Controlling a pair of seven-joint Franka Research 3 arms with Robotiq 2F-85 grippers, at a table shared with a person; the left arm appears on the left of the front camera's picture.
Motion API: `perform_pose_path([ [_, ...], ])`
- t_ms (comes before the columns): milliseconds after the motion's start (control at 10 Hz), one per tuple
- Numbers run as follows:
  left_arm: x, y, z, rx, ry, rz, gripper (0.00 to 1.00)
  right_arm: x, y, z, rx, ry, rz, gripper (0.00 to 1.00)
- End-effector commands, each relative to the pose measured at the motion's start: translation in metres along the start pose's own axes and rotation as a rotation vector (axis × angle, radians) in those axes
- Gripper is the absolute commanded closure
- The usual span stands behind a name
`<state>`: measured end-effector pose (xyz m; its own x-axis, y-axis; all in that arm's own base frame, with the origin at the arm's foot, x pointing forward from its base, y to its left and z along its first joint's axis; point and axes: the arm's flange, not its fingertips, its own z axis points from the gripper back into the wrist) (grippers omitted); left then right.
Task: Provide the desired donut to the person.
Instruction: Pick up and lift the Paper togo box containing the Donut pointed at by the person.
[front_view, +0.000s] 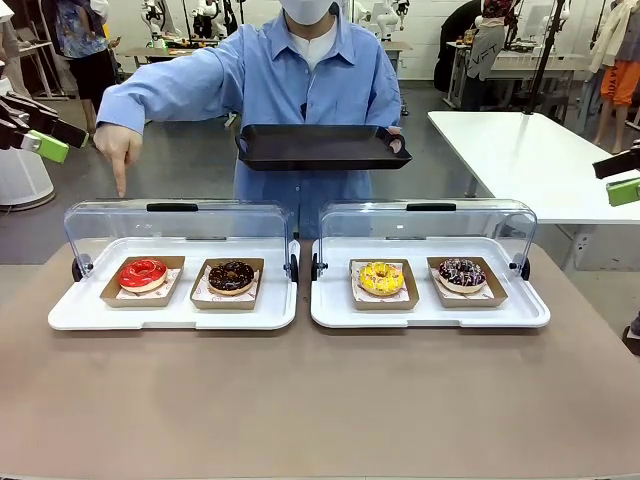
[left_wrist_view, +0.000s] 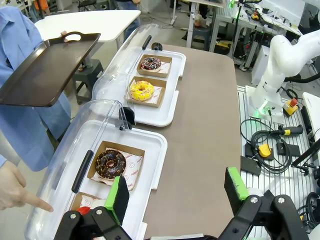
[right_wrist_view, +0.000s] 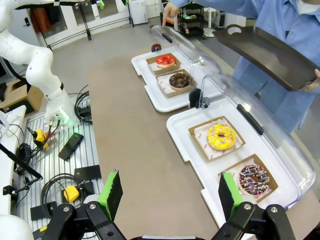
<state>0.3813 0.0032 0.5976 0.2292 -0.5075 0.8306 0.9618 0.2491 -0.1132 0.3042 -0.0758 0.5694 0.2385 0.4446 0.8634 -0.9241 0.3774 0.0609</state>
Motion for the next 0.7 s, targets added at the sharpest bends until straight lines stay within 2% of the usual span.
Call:
perform_pose_path([
  [0, 0.001, 0.001, 0.001, -0.003, -0.006, -0.002, 0.0, 0.001, -0.002, -0.001, 0.007, -0.027, 0.012, 0.0],
  [200, 0.0, 0.0, 0.0, 0.0, 0.0, 0.0, 0.0, 0.001, -0.002, -0.001, 0.007, -0.027, 0.012, 0.0],
  [300, -0.002, -0.007, -0.005, 0.033, 0.227, -0.063, 0.0, 0.001, -0.002, -0.001, 0.007, -0.027, 0.012, 0.0],
  [600, -0.023, -0.031, -0.054, 0.071, 0.9, -0.302, 0.0, 0.001, -0.002, -0.001, 0.007, -0.027, 0.012, 0.0],
])
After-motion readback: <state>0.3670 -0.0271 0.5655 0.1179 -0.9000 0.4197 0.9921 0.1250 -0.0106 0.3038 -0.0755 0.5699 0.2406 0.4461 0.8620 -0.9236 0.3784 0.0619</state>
